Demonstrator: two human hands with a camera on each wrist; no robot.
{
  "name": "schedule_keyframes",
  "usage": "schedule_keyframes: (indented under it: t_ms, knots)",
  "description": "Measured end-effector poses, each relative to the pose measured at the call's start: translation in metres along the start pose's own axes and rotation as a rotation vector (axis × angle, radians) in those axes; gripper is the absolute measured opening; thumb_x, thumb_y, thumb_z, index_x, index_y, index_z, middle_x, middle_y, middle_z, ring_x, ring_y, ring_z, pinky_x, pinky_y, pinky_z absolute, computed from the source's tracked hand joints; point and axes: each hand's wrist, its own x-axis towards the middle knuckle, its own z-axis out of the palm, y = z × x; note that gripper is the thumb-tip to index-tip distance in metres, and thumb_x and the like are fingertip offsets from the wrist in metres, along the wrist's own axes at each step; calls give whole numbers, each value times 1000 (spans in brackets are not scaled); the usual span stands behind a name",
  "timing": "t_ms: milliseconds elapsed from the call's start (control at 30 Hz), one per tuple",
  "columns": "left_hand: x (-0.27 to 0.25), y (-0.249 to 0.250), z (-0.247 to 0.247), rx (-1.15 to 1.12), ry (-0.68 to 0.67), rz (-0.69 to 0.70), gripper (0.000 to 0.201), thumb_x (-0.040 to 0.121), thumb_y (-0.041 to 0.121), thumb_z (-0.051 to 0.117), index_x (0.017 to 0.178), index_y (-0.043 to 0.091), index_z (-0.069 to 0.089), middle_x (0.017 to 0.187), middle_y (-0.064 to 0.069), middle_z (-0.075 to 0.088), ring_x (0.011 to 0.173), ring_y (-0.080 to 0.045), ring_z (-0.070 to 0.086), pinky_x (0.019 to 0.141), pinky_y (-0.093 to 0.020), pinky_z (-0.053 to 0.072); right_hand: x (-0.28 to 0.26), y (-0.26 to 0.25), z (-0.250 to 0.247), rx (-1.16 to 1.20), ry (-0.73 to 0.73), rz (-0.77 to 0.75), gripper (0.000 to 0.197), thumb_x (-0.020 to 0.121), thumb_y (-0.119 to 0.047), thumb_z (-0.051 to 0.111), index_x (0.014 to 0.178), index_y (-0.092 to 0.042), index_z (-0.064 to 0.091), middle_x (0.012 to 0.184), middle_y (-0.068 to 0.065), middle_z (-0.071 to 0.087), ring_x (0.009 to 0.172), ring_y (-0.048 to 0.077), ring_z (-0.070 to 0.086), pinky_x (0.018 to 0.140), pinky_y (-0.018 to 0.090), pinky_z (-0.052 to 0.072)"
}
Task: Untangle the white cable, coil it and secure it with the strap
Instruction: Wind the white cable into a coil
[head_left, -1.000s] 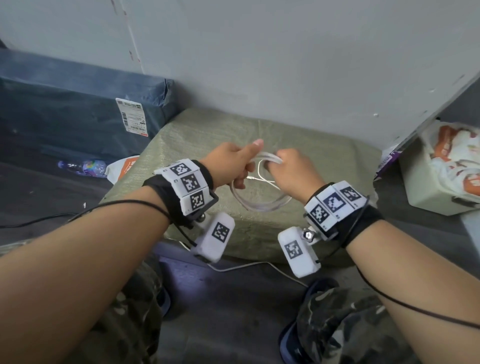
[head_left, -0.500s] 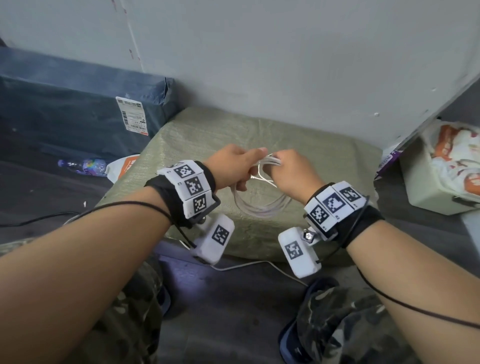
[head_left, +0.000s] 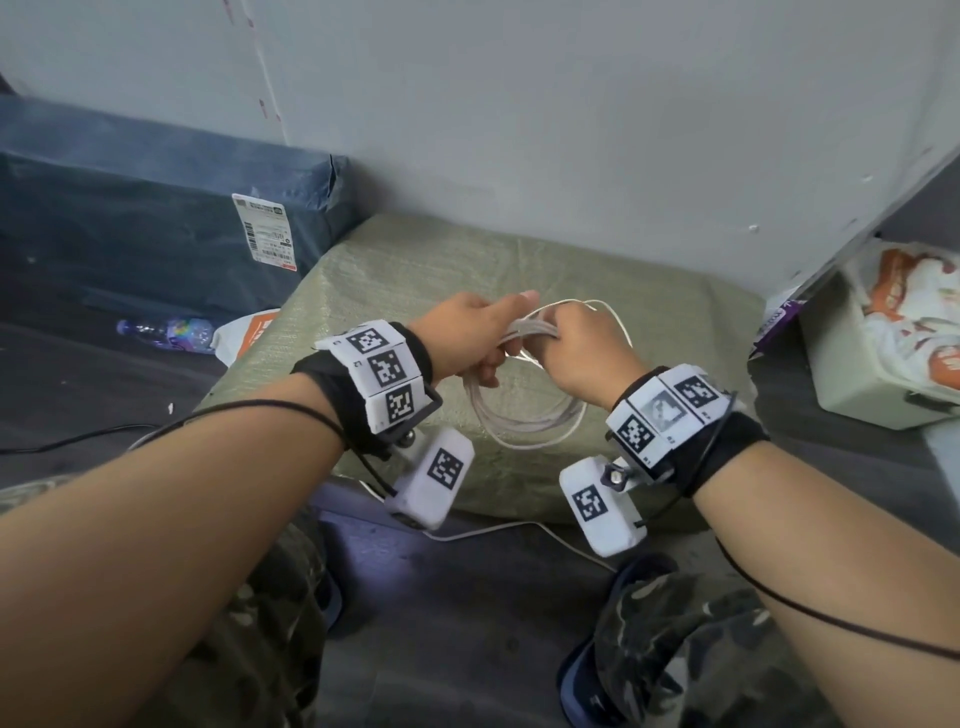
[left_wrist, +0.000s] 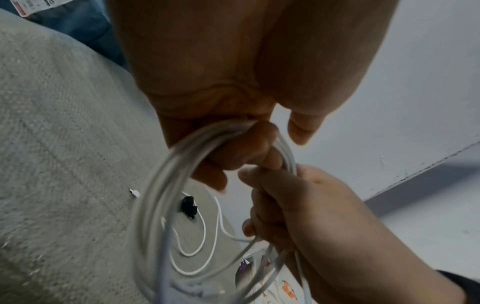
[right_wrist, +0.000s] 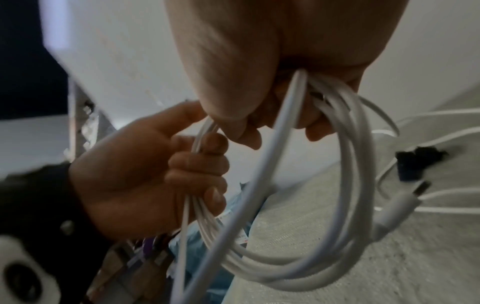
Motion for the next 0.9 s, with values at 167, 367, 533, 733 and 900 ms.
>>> schedule_keyframes:
  t_ms: [167, 367, 533, 733, 900]
  knots:
    - [1, -3, 1, 76, 119, 63, 49, 88, 55, 50, 56, 17, 50, 50, -1, 41, 43, -17, 41, 62, -37, 45, -2, -5, 0, 244, -24, 49, 11, 85, -18, 61, 83, -8, 63, 60, 1, 55, 55, 19, 54, 55, 29, 41]
    - [1, 2, -3, 34, 165, 62, 45, 92, 43, 50, 56, 16, 48, 48, 4, 41, 43, -16, 40, 56, -31, 44, -3, -6, -1, 709, -89, 232, 12, 85, -7, 60, 74, -12, 60, 44, -6, 50, 40, 8, 48, 63, 32, 50]
    - [-2, 2, 2, 84, 21, -10, 40, 90, 31, 44, 56, 10, 50, 40, 4, 43, 39, -17, 43, 56, -31, 47, -5, -7, 6, 33, -96, -20, 10, 86, -20, 57, 83, -17, 66, 72, 3, 64, 66, 20, 60, 58, 28, 43]
    - [1, -2, 2, 3, 175, 52, 44, 89, 48, 48, 59, 16, 50, 53, 1, 40, 44, -19, 41, 61, -38, 44, -2, -5, -1, 229, 22, 56, 7, 84, -18, 63, 81, -14, 59, 61, -3, 56, 52, 11, 54, 46, 20, 38]
    - [0, 4, -4, -145, 129, -26, 43, 93, 40, 48, 57, 16, 45, 44, 6, 36, 36, -12, 34, 54, -29, 44, -1, 0, -3, 429, 25, 198, 19, 84, -24, 65, 84, -5, 63, 56, 0, 53, 48, 18, 56, 55, 33, 48]
